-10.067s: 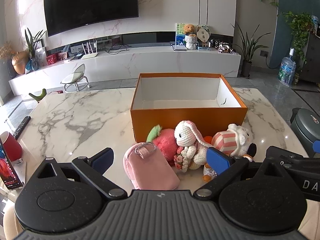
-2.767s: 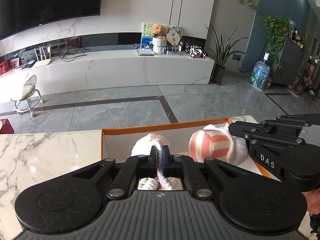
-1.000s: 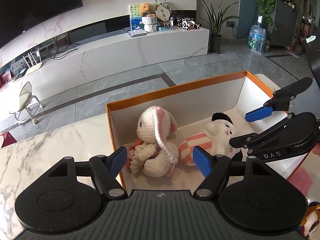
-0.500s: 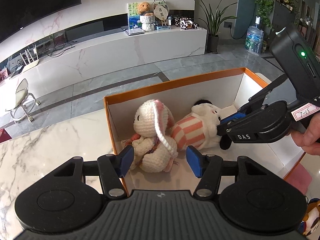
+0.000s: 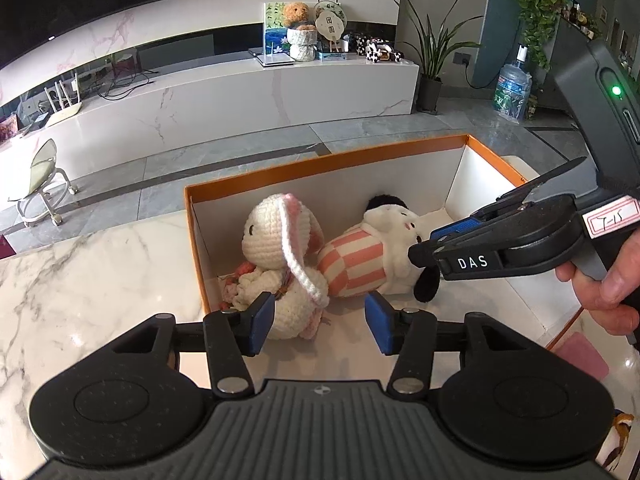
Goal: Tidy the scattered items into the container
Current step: 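Lower the bunny into the box and open left tool while right tool releases its plush, then withdraw both open tools from the box back toward the remaining items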
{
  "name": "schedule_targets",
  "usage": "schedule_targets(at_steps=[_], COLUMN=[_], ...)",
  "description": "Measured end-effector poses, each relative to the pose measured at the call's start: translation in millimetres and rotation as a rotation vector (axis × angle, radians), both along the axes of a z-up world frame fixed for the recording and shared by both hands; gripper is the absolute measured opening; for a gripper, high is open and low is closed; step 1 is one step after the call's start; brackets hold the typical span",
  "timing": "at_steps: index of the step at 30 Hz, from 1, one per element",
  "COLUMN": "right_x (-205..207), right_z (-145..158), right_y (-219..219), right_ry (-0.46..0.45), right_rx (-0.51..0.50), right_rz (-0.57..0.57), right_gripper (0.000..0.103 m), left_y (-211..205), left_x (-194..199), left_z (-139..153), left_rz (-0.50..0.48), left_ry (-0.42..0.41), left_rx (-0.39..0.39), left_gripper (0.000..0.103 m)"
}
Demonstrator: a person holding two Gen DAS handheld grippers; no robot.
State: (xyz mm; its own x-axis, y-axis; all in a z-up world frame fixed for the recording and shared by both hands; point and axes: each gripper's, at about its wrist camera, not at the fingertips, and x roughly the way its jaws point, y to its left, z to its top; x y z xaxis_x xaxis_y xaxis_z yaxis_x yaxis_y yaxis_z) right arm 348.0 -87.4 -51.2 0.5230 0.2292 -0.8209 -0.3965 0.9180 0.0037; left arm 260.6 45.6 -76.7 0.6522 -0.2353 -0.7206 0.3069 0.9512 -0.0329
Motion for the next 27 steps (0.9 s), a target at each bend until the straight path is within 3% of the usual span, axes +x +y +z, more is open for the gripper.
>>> schedule_targets(at_steps=[13,27], right_x=[-82.0,-192.1], right_z=[66.2,125.6], right_y=[-6.3,-38.4], right_ry=[-0.192,-0.336], right_rx=[-0.031,0.032], right_rz=[0.053,-0.005], right_gripper=[0.029,0.035], left_y=[-17.5,-42.4], left_x=[-64.4,-145.9], left_z=[44.6,92.6], left_rz=[0.02,0.012], left_ry=[-0.115,-0.245], left_rx=[0.007,0.05], left_gripper=[0.071,0.078])
